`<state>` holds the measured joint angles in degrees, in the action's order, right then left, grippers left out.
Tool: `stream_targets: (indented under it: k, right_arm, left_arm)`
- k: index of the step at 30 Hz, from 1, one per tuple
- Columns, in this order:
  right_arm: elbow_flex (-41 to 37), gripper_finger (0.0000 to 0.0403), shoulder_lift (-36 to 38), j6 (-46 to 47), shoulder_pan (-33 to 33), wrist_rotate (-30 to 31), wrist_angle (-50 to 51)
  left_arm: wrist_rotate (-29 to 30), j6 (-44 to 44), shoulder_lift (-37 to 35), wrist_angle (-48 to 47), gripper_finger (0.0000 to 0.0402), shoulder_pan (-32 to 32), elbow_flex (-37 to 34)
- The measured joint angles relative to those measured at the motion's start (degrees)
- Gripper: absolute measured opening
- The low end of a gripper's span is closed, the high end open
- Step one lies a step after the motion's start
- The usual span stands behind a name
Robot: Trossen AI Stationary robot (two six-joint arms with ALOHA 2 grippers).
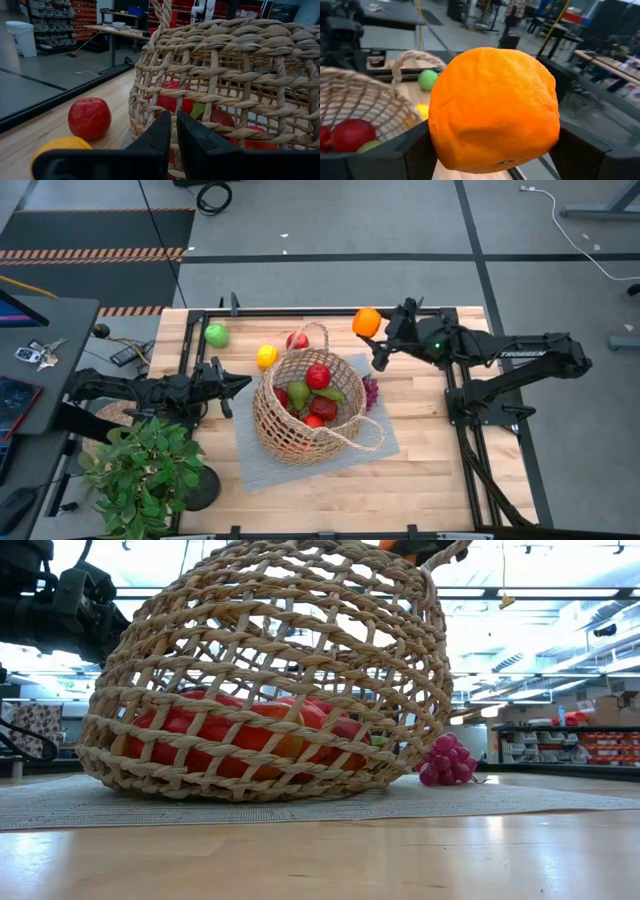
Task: Build produce basket
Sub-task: Put the orange into the basket
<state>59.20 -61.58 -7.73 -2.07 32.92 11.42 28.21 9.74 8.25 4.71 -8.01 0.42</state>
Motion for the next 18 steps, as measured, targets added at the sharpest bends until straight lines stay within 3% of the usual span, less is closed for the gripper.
stream_targets:
  k: [5,18]
  right_arm:
    - [0.0,0.0323,-1.6,0.5,2.7,3.8,-0.1]
    - [0.0,0.0323,-2.8,0.3,4.7,5.0,-1.4]
  left_arm:
    - [0.0,0.0,0.0,0.1,0.0032,0.0,0.0]
    - [0.0,0.0,0.0,0.0,0.0038,0.0,0.0]
